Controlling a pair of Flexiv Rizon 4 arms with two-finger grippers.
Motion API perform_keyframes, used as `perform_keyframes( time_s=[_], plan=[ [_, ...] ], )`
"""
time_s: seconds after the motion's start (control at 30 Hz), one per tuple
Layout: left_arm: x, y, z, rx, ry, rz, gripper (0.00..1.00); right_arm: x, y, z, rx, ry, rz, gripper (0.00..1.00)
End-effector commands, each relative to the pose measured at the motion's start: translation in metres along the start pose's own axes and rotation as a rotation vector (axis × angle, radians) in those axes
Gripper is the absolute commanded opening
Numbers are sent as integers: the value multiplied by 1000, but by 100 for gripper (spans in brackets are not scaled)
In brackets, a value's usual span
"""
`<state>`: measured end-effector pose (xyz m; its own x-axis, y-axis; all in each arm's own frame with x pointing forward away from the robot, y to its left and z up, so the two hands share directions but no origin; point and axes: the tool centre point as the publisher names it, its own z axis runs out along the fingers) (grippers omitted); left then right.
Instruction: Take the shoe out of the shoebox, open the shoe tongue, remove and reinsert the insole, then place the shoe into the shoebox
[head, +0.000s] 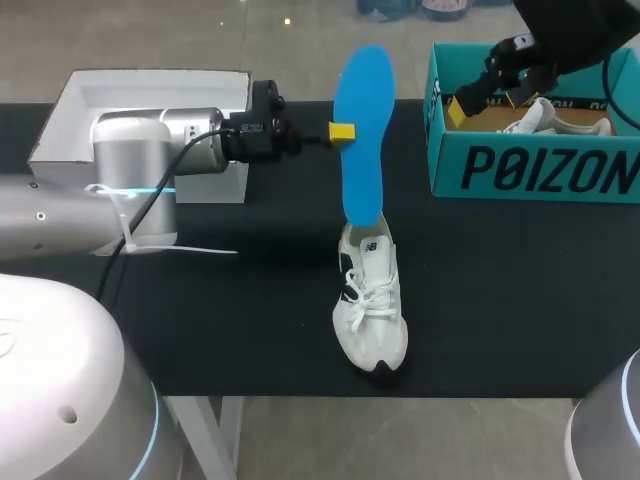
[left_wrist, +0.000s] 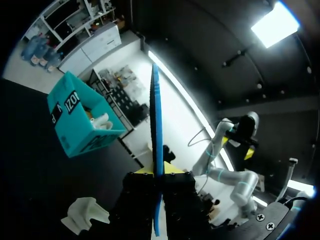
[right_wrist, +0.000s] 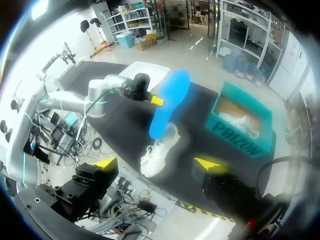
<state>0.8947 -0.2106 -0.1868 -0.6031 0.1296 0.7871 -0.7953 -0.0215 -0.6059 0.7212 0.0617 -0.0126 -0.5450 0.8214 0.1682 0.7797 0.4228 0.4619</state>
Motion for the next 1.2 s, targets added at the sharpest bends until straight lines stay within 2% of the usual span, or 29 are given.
perform_keyframes(
  time_s=[0.03, 0.57, 0.6, 0.67, 0.77, 0.93, 1.1, 1.2],
  plan=[
    [1, 0, 0, -2, -4, -1, 0, 1, 4, 1, 8, 0, 1, 100],
    [1, 0, 0, -2, -4, -1, 0, 1, 4, 1, 8, 0, 1, 100],
    [2, 0, 2, -36, 11, 39, 0, 1, 4, 1, 8, 0, 1, 100],
    [7, 2, 3, -47, 62, 148, 0, 1, 4, 1, 8, 0, 1, 100],
    [16, 7, 1, -62, 48, 287, 0, 1, 4, 1, 8, 0, 1, 100],
    [26, 15, 5, -152, 24, 455, 0, 1, 4, 1, 8, 0, 1, 100],
    [30, 18, 3, -162, -15, 578, 0, 1, 4, 1, 8, 0, 1, 100],
    [31, 21, 1, -130, -46, 643, 0, 1, 4, 1, 8, 0, 1, 100]
  ],
)
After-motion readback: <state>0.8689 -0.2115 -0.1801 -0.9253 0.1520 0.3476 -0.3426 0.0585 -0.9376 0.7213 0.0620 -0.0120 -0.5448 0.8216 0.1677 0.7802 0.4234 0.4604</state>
